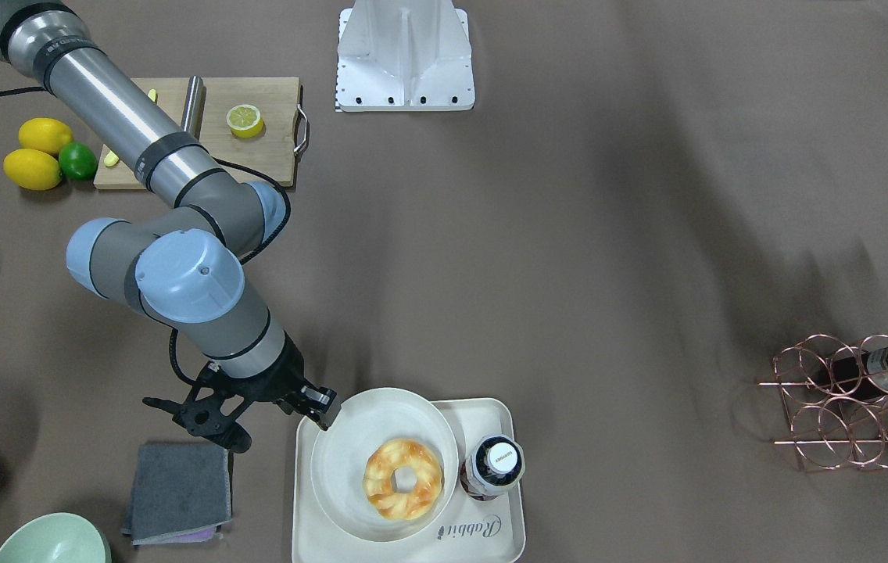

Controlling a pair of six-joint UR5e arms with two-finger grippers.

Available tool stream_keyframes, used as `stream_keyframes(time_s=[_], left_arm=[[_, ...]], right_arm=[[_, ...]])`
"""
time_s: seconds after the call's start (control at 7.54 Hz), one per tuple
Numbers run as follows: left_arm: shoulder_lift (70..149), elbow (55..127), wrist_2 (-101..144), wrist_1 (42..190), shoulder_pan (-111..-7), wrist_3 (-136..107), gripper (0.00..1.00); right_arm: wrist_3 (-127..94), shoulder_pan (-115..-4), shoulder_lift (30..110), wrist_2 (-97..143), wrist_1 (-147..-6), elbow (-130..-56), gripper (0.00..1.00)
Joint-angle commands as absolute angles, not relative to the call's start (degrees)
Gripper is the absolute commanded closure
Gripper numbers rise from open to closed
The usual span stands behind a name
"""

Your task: Place donut on tray

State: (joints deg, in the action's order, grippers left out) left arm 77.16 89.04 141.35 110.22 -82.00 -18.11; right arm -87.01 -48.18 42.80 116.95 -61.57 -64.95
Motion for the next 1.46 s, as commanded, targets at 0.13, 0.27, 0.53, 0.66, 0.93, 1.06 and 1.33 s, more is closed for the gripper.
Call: stream_keyframes(time_s=[0.13,0.27,0.53,0.66,0.93,1.06,1.33], left_arm=[[75.59,89.12,141.86,111.8,-82.0,-18.11,0.02],[75.5,89.03,141.86,112.06,-82.0,-18.11,0.02],[74.88,89.12,141.86,112.24,-82.0,-18.11,0.02],[74.8,89.12,141.94,112.24,-82.0,-18.11,0.02],[74.71,89.12,141.94,112.32,-82.0,-18.02,0.02],[74.71,89.12,141.94,112.32,-82.0,-18.02,0.02],[74.71,89.12,141.94,112.32,-81.91,-17.93,0.02]], right_arm=[[-83.5,-50.44,57.18,119.17,-67.59,-83.37,0.0],[-80.02,-52.62,62.26,122.31,-67.67,-87.24,0.0],[-68.17,-55.7,79.1,125.14,-67.68,-99.78,0.0],[-63.24,-59.55,84.15,127.85,-67.59,-101.84,0.0],[-43.98,-68.15,95.74,133.64,-67.59,-103.62,0.0],[-35.68,-73.86,100.41,136.12,-67.59,-103.62,0.0],[-16.79,-82.66,107.03,135.45,-69.42,-101.35,0.0]])
